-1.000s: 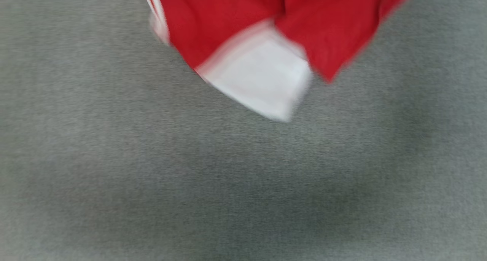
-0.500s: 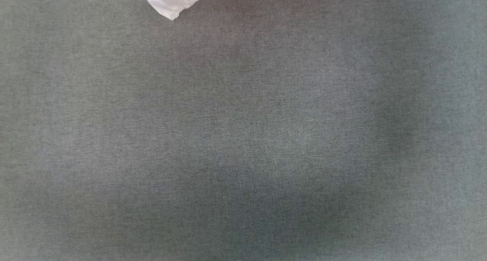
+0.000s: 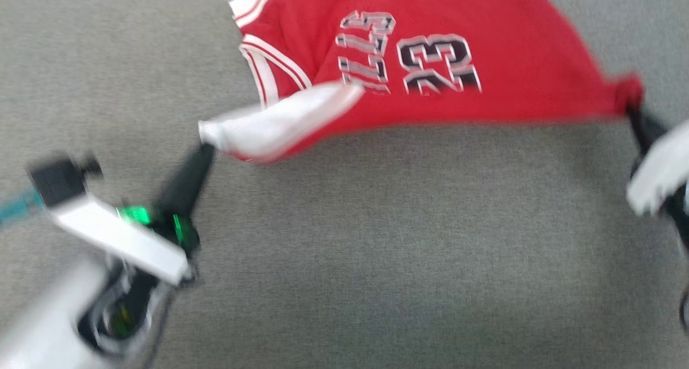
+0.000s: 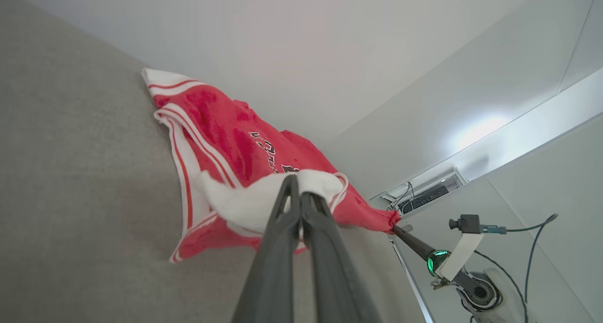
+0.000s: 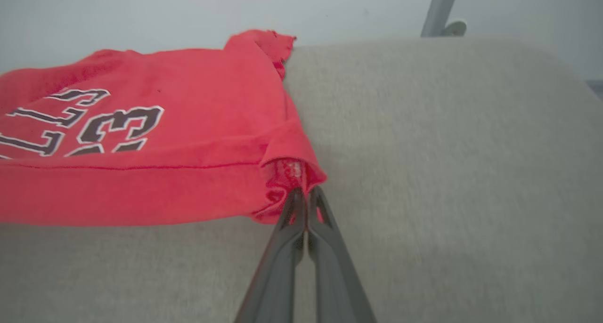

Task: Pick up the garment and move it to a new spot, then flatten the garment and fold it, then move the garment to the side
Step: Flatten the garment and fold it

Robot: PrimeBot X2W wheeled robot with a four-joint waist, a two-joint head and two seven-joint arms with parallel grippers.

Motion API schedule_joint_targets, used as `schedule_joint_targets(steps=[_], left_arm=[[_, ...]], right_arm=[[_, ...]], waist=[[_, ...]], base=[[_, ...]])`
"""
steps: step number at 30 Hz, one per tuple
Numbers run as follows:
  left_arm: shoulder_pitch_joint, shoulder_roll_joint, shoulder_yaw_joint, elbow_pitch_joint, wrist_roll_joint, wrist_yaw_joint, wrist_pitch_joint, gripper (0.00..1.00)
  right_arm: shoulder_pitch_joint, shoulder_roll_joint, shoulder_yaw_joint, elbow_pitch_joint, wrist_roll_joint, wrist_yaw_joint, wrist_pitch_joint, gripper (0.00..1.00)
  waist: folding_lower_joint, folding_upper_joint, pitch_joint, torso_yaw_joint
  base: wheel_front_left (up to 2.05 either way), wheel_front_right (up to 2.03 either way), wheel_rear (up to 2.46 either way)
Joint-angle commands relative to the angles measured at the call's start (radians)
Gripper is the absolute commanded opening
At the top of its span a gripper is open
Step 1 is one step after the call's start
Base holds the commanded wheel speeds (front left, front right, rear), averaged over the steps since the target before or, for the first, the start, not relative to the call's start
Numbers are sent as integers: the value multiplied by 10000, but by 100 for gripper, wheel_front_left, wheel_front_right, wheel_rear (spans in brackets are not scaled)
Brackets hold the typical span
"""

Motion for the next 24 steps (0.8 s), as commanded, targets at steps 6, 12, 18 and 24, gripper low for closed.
schedule_joint_targets(steps=[6,12,18,24], left_arm=[[2901,-167,592,-1009,885,24,-51,0],[4714,345,548,-2214,1245,24,-52,0],[5358,1077,249,-3175,1249,23,-53,0],[3788,1307,80,-3119,1102,23,15,0]], right_arm=[[3295,35,-640,-2367,610,-5,892,0],[5638,269,-1399,-4420,842,-5,2048,0],[6895,706,-2053,-5880,936,-5,2687,0],[6064,1207,-1924,-6079,724,-5,2709,0]], waist=[[0,-1,-497,267],[0,-1,-687,331],[0,-1,-668,355],[0,-1,-349,98]], base=[[0,0,0],[0,0,0],[0,0,0],[0,0,0]])
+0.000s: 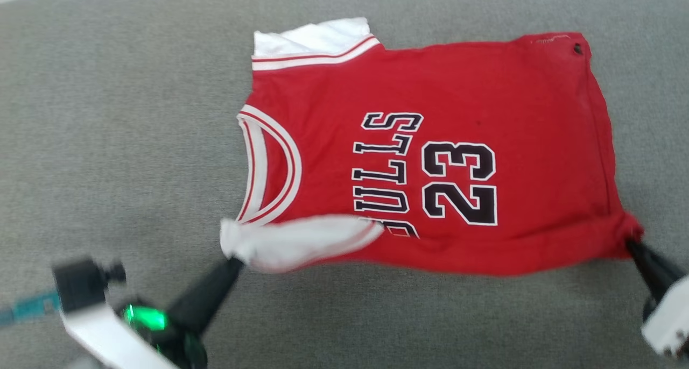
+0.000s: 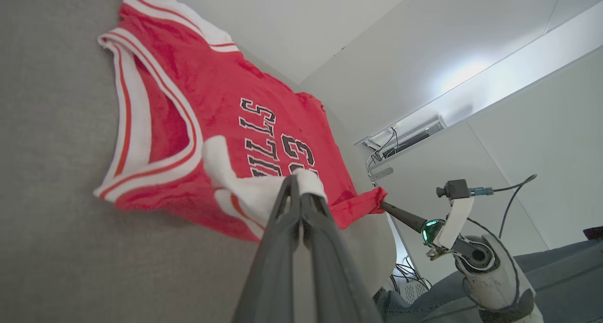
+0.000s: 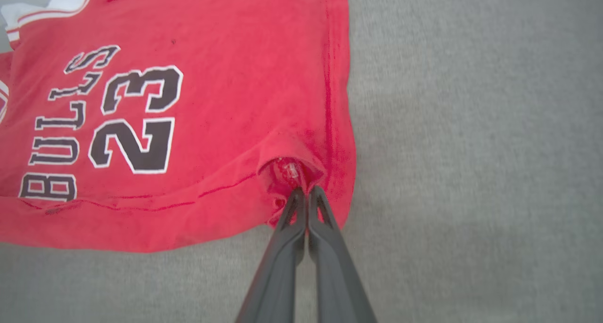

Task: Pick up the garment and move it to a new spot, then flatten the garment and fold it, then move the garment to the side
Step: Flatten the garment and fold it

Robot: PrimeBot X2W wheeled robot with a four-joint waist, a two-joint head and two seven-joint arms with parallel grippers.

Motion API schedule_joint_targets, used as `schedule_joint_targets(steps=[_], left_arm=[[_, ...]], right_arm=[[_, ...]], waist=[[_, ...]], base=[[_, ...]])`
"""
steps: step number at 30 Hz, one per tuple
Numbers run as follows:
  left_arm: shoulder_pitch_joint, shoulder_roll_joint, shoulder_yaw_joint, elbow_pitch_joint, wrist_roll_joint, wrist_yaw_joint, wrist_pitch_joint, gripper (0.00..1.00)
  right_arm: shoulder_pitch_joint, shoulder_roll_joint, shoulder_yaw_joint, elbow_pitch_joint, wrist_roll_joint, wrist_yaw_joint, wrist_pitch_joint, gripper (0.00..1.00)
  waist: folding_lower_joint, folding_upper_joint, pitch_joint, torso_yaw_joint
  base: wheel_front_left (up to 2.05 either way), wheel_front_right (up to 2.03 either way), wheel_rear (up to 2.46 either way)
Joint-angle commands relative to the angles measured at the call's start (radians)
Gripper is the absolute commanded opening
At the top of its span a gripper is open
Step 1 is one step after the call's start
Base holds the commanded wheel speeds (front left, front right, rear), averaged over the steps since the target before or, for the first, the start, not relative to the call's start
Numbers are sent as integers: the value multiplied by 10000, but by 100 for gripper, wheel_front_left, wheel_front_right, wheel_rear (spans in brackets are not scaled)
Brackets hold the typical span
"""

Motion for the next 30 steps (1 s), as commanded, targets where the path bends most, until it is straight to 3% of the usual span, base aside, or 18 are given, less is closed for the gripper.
schedule_joint_targets(steps=[1,7,13,27,28,29,30], left_arm=[[-209,35,4,70,-39,21,50,0],[-2334,-160,205,865,-919,21,437,0],[-3432,-332,598,2106,-1703,21,882,0],[-3932,-694,-55,4494,-930,21,1498,0],[-3976,-699,-160,4558,-859,21,1475,0],[-4062,-700,-262,4558,-816,23,1447,2],[-4173,-661,-367,4488,-673,21,1385,33]], right_arm=[[-188,3,21,56,-34,-4,-43,0],[-1996,53,344,1248,-391,-4,-491,0],[-3281,177,438,2611,-559,-4,-1249,0],[-4659,160,1598,5019,-760,-4,-2334,0],[-4695,128,1668,5115,-771,-4,-2414,2],[-4701,87,1696,5192,-791,-4,-2504,27],[-4693,59,1680,5240,-798,-4,-2620,51]], waist=[[0,-1,107,-83],[0,-1,539,-354],[0,-1,1059,-577],[0,-1,1619,-710],[0,-1,1608,-695],[0,-1,1583,-675],[0,-1,1534,-654]], base=[[0,0,0],[0,0,0],[0,0,0],[0,0,0],[0,0,0],[0,0,0],[0,0,0]])
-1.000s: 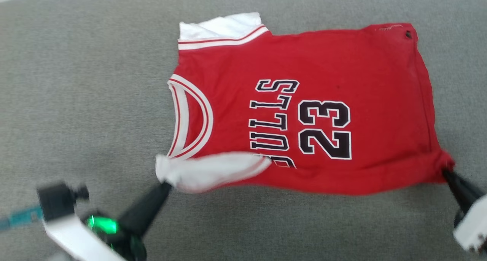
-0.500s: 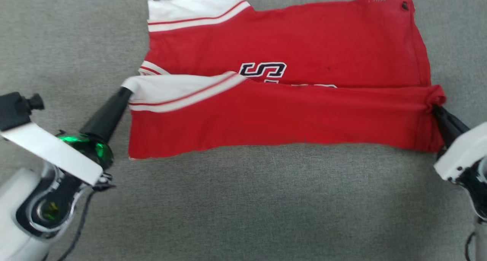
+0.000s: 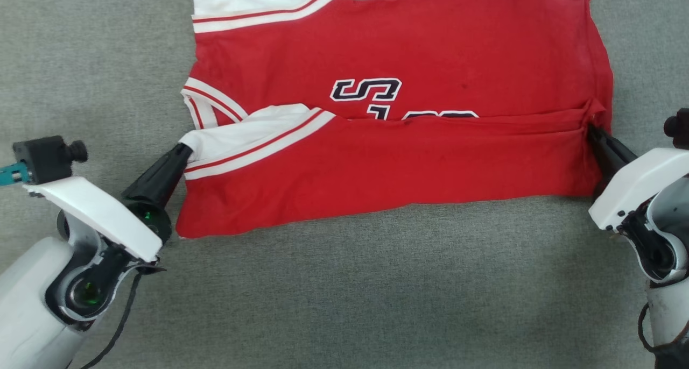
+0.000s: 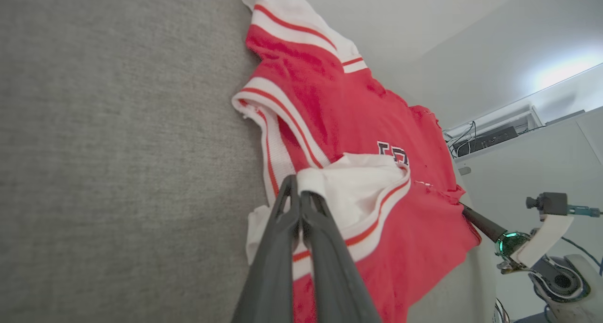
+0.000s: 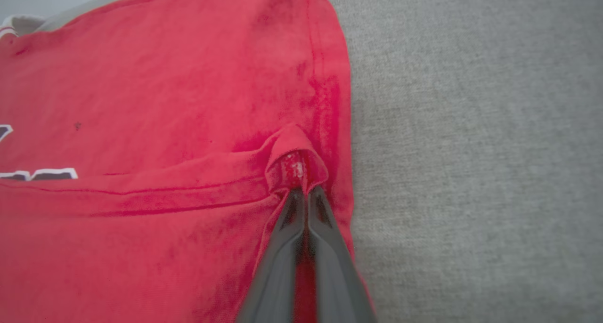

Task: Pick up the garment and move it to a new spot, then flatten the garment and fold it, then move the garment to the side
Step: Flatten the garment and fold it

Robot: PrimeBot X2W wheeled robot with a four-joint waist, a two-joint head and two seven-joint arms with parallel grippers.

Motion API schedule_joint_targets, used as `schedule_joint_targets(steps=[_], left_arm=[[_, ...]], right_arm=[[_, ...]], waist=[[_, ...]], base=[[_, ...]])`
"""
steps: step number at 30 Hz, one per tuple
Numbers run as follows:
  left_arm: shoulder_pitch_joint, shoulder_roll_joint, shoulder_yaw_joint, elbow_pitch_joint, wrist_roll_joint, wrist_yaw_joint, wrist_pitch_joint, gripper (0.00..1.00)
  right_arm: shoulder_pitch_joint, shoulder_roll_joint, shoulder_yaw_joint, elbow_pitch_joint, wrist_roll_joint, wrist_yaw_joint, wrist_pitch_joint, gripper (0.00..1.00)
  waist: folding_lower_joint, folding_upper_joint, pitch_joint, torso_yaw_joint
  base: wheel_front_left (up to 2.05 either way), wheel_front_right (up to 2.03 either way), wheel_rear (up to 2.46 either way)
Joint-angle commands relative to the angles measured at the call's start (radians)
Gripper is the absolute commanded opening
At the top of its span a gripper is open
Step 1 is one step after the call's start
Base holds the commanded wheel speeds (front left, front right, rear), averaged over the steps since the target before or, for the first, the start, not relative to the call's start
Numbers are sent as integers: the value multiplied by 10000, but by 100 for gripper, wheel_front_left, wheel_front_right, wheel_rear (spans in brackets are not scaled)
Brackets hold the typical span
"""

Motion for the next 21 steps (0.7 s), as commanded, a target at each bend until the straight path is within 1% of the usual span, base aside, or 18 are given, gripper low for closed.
schedule_joint_targets(steps=[1,2,5,6,10,13,15,18,21], left_arm=[[-287,96,-211,-79,305,23,-207,71],[-394,166,-315,-134,434,23,-326,100],[-674,569,-786,-362,928,23,-570,100],[-674,569,-786,-362,928,23,-570,100],[-1139,1339,-1564,-600,1685,23,-737,100],[-1457,1889,-2159,-924,2012,23,-586,100],[-1619,2200,-2557,-1136,2118,23,-306,100],[-1844,2638,-3254,-1445,2357,23,479,100],[-1844,2705,-3789,-1493,1860,23,1326,100]], right_arm=[[87,7,15,273,-24,-5,-158,100],[141,-38,-55,303,5,-5,-258,100],[384,-157,-137,245,51,-5,-429,100],[384,-157,-137,245,51,-5,-429,100],[667,-312,-221,-169,46,-2,-633,100],[1041,-335,-314,-589,3,-4,-608,100],[1271,-295,-395,-928,-35,-4,-541,100],[1572,-186,-479,-1368,-106,-4,-428,100],[1800,-60,-507,-1699,-202,-4,-314,100]], waist=[[0,-1,-115,56],[0,-1,-181,84],[0,-1,-419,148],[0,-1,-419,148],[0,-1,-773,216],[0,-1,-1034,269],[0,-1,-1167,290],[0,-1,-1308,275],[0,-1,-1362,212]], base=[[0,0,0],[0,0,0],[0,0,0],[0,0,0],[0,0,0],[0,0,0],[0,0,0],[0,0,0],[0,0,0]])
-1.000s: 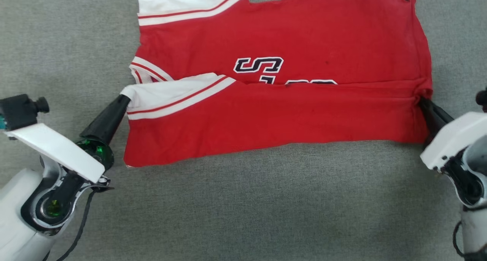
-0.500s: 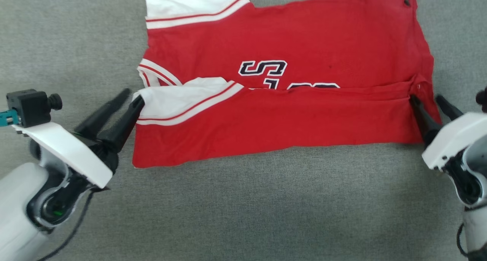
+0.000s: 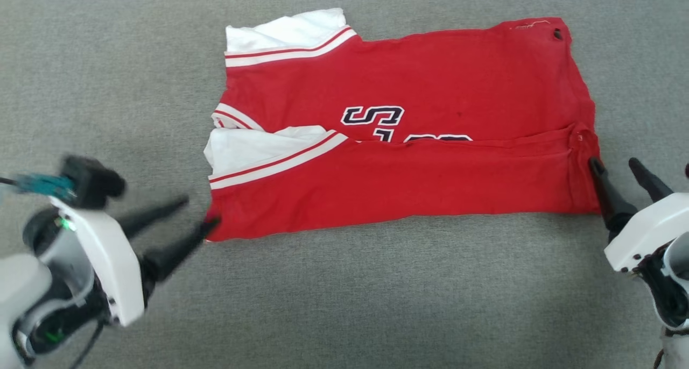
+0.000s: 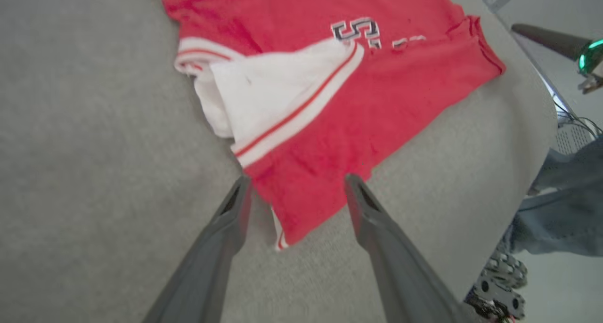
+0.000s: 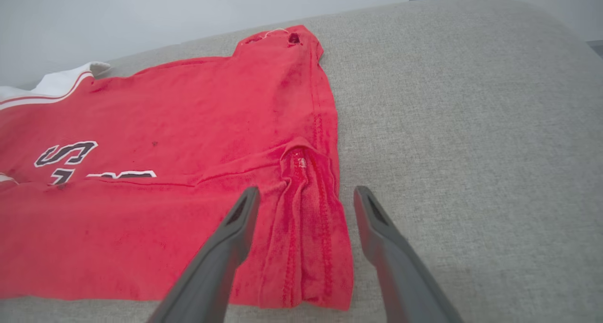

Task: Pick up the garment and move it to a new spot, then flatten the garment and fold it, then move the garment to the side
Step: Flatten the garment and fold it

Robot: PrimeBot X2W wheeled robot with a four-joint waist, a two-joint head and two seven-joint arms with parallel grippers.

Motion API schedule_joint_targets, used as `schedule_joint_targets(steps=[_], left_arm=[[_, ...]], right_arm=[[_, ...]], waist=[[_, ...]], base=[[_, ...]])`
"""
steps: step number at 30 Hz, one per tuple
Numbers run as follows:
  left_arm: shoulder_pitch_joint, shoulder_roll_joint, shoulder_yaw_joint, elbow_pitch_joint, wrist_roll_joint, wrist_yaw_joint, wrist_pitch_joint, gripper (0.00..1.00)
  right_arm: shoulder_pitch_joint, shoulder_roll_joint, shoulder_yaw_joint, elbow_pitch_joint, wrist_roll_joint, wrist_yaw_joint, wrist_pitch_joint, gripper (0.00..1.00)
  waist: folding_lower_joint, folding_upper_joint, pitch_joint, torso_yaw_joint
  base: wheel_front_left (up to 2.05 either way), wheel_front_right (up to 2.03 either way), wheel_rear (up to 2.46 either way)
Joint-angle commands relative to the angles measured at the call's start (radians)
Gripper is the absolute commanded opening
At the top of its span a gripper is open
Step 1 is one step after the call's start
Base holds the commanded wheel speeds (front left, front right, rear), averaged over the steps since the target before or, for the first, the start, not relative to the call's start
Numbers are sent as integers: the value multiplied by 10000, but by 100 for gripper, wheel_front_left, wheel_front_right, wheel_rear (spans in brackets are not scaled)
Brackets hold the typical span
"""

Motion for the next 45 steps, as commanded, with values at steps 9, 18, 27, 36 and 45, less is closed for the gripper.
schedule_joint_targets(steps=[9,18,27,36,45], left_arm=[[-437,-678,-823,1319,-1072,21,1617,100],[-575,-1092,-1236,1927,-1866,35,2610,9],[-733,-918,-1233,1494,-2000,29,2332,0],[-1134,-1219,-1275,1193,-1692,24,1919,0],[-720,-1148,-1431,839,-1547,24,1061,0]], right_arm=[[1,369,92,-349,-79,-4,60,100],[-249,389,453,-322,-59,-4,106,100],[-495,-928,1758,-384,-176,-4,1925,100],[-1176,-1500,2242,442,185,-4,3638,81],[-504,-1649,1833,359,469,-4,3402,0]], waist=[[0,0,290,-536],[0,0,693,-982],[0,0,869,-923],[0,0,1100,-401],[0,0,650,-12]], base=[[0,0,0],[0,0,0],[0,0,0],[0,0,0],[0,0,0]])
